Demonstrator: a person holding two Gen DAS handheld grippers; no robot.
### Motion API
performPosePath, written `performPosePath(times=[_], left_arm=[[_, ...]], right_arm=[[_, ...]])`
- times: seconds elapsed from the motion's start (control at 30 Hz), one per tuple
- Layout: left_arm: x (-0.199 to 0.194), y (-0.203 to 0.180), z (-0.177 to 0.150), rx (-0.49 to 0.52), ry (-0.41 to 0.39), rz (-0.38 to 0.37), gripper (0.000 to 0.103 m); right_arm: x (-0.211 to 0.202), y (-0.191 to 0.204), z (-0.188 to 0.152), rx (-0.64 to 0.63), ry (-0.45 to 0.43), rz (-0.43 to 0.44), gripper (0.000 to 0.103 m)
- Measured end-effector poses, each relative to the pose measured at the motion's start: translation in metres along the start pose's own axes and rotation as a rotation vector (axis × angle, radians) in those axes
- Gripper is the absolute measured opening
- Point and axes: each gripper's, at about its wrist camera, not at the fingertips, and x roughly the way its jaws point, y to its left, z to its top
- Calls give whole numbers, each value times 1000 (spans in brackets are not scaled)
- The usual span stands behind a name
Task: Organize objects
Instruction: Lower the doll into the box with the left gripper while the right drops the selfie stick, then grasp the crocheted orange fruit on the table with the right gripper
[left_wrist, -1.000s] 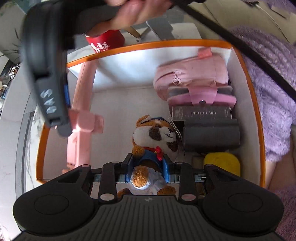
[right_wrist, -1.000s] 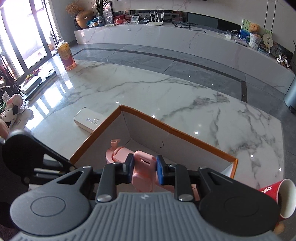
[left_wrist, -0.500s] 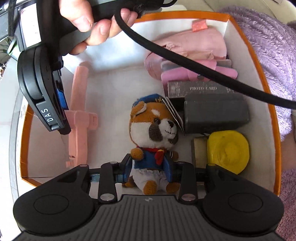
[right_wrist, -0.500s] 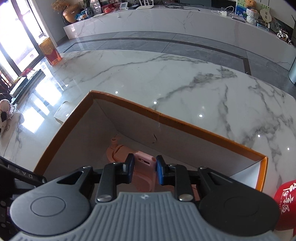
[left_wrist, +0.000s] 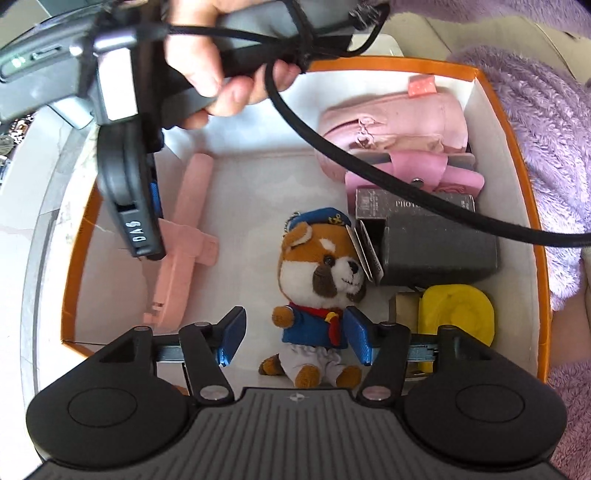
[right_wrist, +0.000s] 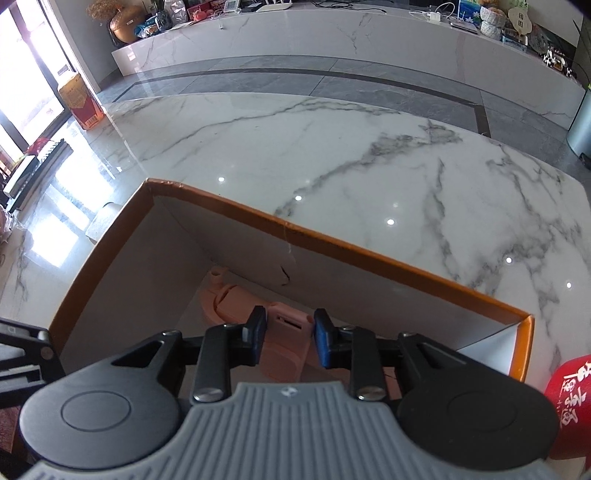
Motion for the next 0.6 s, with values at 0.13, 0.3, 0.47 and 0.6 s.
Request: performPosePath(times=[0.13,0.3,0.47,0.6], left_arm=[[-11,4,-5,-43,-33,29,69],[-34,3,-11,-129,-95,64,69],[-59,0,-20,-208,-151,113,69],[-90,-3,-28,-253,-158,159,69]], right_arm=[[-12,5,2,-27,-25,-22,33],[-37,10,0,-41,-45,-32,32],[-66,22,-9,-61,-65,-45,32],[-92,40,-17,-97,-92,-42,33]])
